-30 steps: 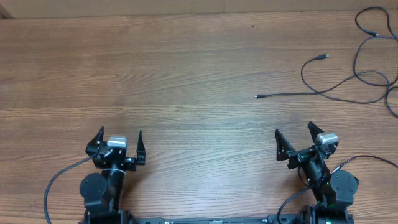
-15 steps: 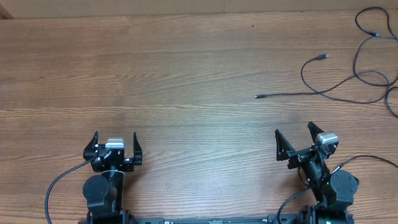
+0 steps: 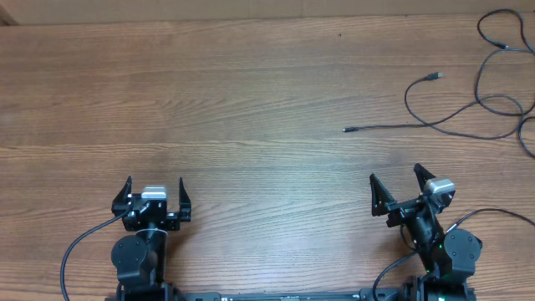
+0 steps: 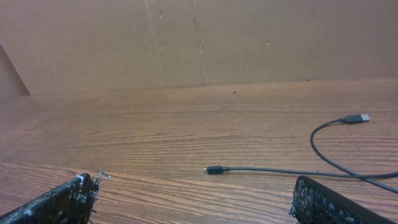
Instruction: Untangle cables
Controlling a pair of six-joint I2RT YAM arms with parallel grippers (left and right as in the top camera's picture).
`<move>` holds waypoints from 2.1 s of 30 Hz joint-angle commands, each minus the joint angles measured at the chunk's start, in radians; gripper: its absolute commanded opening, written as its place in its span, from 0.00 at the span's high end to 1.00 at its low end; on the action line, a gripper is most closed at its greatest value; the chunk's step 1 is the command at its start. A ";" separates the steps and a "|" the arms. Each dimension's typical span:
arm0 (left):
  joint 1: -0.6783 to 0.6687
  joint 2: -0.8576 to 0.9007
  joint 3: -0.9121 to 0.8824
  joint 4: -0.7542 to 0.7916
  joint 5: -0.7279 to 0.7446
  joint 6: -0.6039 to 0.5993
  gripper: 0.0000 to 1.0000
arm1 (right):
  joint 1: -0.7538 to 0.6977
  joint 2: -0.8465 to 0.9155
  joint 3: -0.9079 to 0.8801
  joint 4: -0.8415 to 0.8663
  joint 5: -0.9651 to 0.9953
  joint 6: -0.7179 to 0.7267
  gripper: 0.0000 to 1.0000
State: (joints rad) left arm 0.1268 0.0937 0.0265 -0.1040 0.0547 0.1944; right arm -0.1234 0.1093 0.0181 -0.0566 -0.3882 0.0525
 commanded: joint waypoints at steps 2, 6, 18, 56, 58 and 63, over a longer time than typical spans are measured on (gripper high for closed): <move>0.006 -0.010 -0.009 0.002 -0.013 0.016 0.00 | 0.005 -0.008 -0.010 0.002 0.002 0.002 0.00; 0.007 -0.010 -0.009 0.002 -0.013 0.016 0.00 | 0.005 -0.008 -0.010 0.002 0.002 0.002 0.00; 0.007 -0.010 -0.009 0.002 -0.013 0.016 0.00 | 0.005 -0.008 -0.010 -0.013 0.248 -0.002 0.00; 0.006 -0.011 -0.009 0.002 -0.061 0.045 0.00 | 0.005 -0.008 -0.010 -0.017 0.286 -0.002 0.00; 0.006 -0.011 -0.009 0.002 -0.061 0.045 0.00 | 0.005 -0.008 -0.010 -0.017 0.286 -0.002 0.00; 0.006 -0.011 -0.009 0.002 -0.061 0.045 0.00 | 0.005 -0.008 -0.010 -0.017 0.286 -0.002 0.00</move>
State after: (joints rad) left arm 0.1268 0.0937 0.0257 -0.1043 0.0097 0.2180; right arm -0.1234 0.1093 0.0181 -0.0757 -0.1146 0.0517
